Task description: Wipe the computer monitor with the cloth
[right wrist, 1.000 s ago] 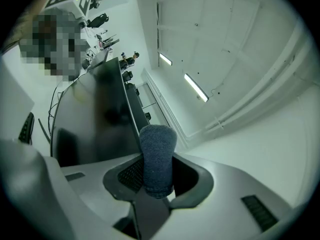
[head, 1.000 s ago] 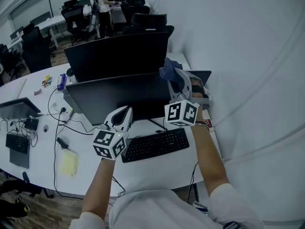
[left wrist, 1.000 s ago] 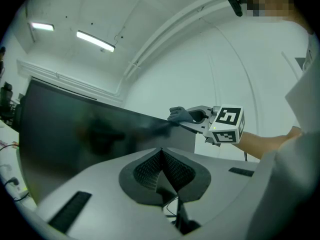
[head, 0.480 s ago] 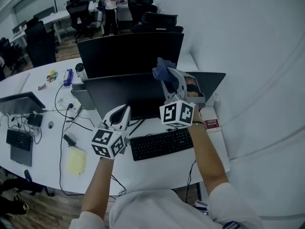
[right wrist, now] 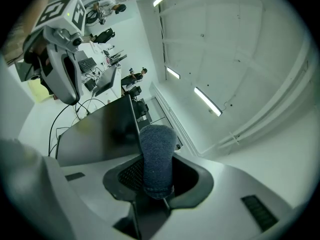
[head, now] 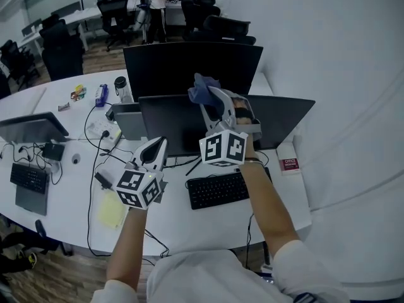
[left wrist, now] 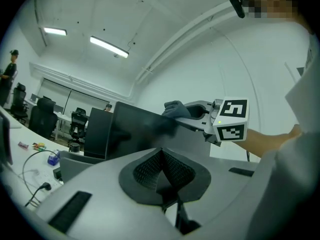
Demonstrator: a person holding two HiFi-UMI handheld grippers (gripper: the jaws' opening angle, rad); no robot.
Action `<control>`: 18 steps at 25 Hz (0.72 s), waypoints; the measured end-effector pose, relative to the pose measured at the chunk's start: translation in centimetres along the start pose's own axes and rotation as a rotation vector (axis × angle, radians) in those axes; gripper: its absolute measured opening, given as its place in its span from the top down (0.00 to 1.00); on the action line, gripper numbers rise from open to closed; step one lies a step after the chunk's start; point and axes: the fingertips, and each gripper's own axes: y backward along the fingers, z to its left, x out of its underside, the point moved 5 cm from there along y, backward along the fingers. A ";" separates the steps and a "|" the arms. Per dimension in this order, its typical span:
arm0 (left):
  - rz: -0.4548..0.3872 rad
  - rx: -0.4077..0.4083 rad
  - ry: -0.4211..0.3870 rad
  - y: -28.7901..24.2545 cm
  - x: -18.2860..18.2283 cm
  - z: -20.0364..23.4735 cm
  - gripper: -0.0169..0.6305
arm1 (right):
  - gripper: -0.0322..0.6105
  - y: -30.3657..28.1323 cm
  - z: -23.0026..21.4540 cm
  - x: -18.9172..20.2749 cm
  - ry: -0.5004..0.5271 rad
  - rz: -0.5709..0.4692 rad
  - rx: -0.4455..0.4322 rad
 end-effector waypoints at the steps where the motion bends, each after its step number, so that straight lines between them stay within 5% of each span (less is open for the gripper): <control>1: 0.000 -0.003 0.005 0.4 0.1 0.5 0.96 | 0.74 -0.3 0.4 -0.7 -0.004 -0.005 -0.005; 18: -0.046 -0.048 0.036 3.8 -0.8 6.0 0.96 | 0.74 -2.6 4.1 -9.9 -0.151 -0.089 -0.062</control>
